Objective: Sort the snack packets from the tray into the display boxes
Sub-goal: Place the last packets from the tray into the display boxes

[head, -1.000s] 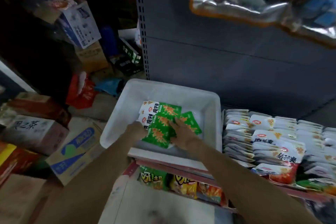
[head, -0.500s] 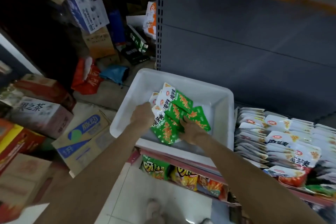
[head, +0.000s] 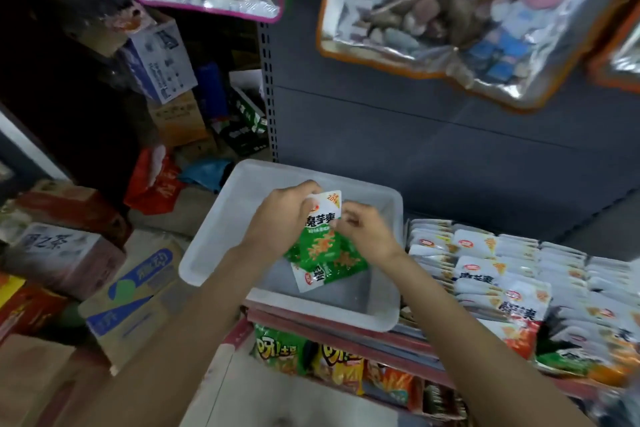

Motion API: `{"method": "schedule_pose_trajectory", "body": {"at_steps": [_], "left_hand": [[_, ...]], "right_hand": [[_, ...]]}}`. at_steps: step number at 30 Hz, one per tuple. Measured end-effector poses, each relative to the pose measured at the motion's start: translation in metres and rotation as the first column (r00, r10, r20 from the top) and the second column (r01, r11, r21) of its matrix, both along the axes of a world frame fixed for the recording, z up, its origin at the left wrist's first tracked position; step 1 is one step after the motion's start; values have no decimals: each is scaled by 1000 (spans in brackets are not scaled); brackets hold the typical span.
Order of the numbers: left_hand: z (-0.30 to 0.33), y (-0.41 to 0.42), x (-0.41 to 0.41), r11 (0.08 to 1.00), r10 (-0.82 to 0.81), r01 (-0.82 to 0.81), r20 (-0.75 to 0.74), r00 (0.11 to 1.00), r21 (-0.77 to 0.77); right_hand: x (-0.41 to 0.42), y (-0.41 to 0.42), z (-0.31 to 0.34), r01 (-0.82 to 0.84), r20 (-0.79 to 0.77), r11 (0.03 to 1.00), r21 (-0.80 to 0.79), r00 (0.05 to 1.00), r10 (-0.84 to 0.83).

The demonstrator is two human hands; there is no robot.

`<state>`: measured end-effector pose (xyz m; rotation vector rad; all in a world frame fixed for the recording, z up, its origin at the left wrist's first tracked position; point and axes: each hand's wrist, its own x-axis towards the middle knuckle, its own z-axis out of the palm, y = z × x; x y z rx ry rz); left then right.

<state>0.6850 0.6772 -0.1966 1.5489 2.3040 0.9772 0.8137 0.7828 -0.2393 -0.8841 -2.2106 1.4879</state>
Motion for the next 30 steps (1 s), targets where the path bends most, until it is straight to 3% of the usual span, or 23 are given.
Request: {"method": "schedule_pose_trajectory", "body": {"at_steps": [4,8,13,20,25,30], "left_hand": [[21,28,45,982,-9,-19,151,989,188],[27,62,96,979,-65,4,296,953,204],[19,106,173,964,-242,194,307,920,179],[11,152,274,932,-360,347,355,863,102],[13,175,311,942,-333,299,303,893,153],[6,192,321,961,-276,263,225,934,88]], "right_hand": [[52,18,26,107,-140,994,-22,984,-109],[115,33,55,240,-262,967,-85,931,-254],[202,60,68,389,-262,921,-22,887,-380],[305,97,54,565,-294,825,10,790,-537],[344,115,50,591,-214,805,60,795,-567],[354,130,33,555,-129,831,38,827,-547]]}}
